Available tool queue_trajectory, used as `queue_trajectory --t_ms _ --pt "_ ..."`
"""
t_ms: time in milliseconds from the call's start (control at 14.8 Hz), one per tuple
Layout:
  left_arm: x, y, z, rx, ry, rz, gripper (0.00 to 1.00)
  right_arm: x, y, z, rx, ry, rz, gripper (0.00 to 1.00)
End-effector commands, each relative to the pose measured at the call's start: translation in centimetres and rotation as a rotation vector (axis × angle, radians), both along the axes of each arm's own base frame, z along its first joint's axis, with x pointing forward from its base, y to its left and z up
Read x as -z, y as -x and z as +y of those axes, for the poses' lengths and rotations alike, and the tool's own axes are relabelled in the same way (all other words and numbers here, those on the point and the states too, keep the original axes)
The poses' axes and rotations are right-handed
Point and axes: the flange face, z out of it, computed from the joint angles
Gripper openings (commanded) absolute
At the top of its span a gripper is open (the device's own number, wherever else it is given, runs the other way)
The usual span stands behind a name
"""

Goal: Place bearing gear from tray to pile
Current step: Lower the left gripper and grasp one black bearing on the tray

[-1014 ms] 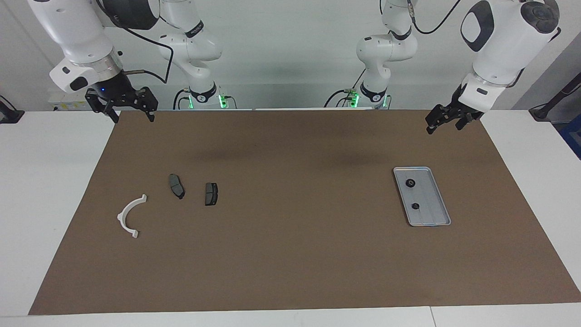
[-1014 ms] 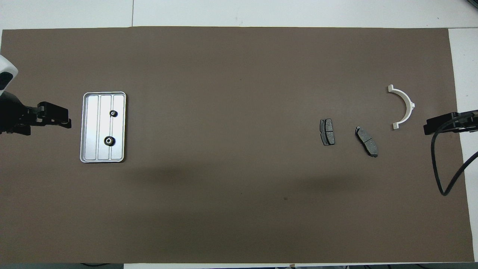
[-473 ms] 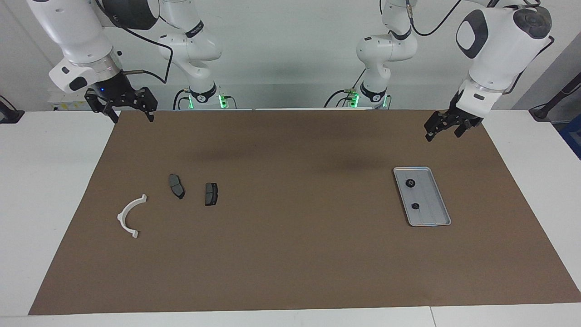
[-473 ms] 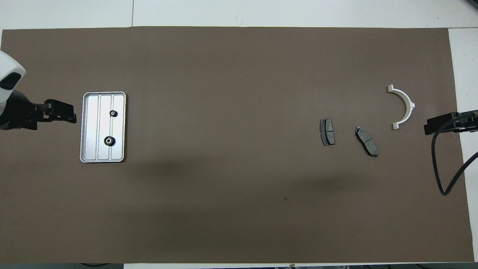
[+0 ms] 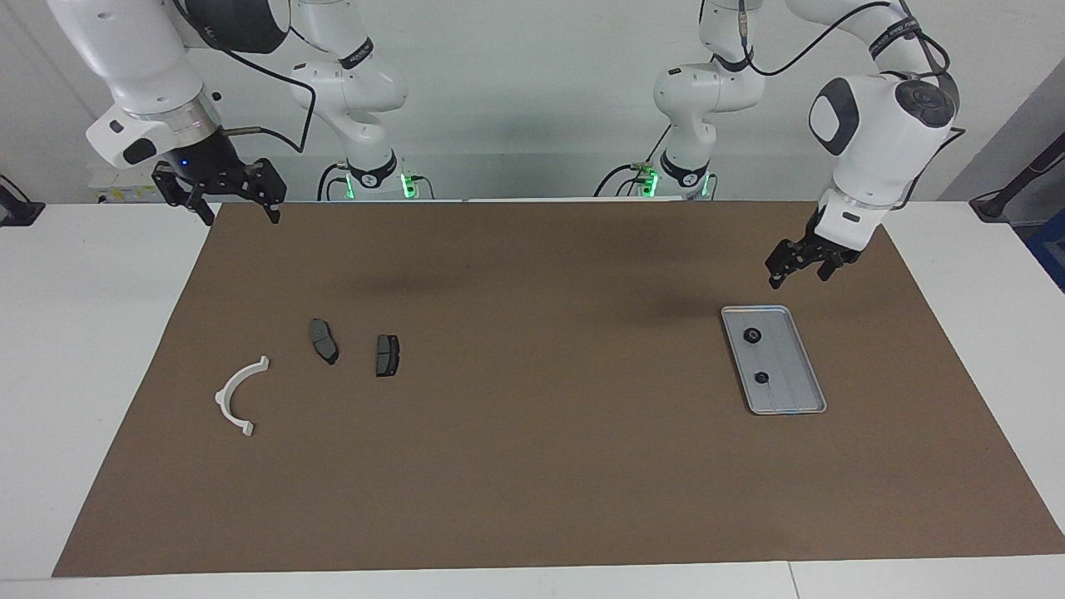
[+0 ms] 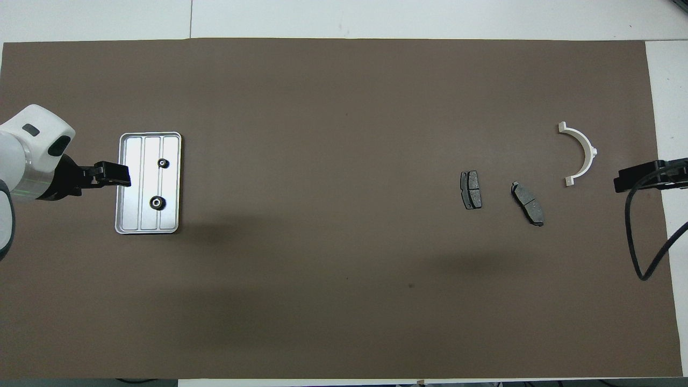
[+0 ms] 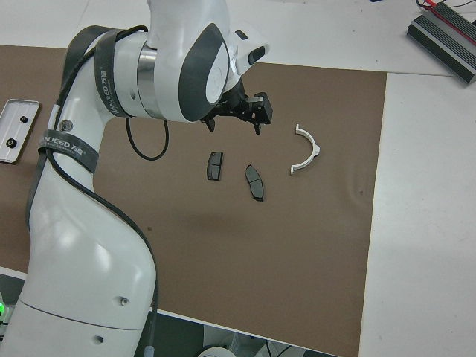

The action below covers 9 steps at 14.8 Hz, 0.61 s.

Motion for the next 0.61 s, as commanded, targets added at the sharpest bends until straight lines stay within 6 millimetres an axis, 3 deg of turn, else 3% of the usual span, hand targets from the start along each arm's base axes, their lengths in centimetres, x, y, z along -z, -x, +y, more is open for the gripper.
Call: queue_trajectory --t_ms 0,135,270,541 --pt "2.5 -1.1 0.4 0.016 -0.006 -0.004 1.0 -0.3 0.4 -0.8 0.012 -0.005 -0.02 1.0" --pt "4.1 -1.4 0.4 0.026 -0.006 -0.011 0.95 -0.3 0.3 -0.8 0.015 -0.005 -0.021 1.0" --pt "5.4 -1.0 0.4 0.046 -0.007 -0.019 0.77 -0.6 -0.1 -0.5 0.048 -0.002 -0.057 1.0" --pt "8.8 -1.4 0.5 0.05 -0.004 -0.01 0.71 -0.9 -1.0 -0.7 0.053 -0.001 -0.112 1.0"
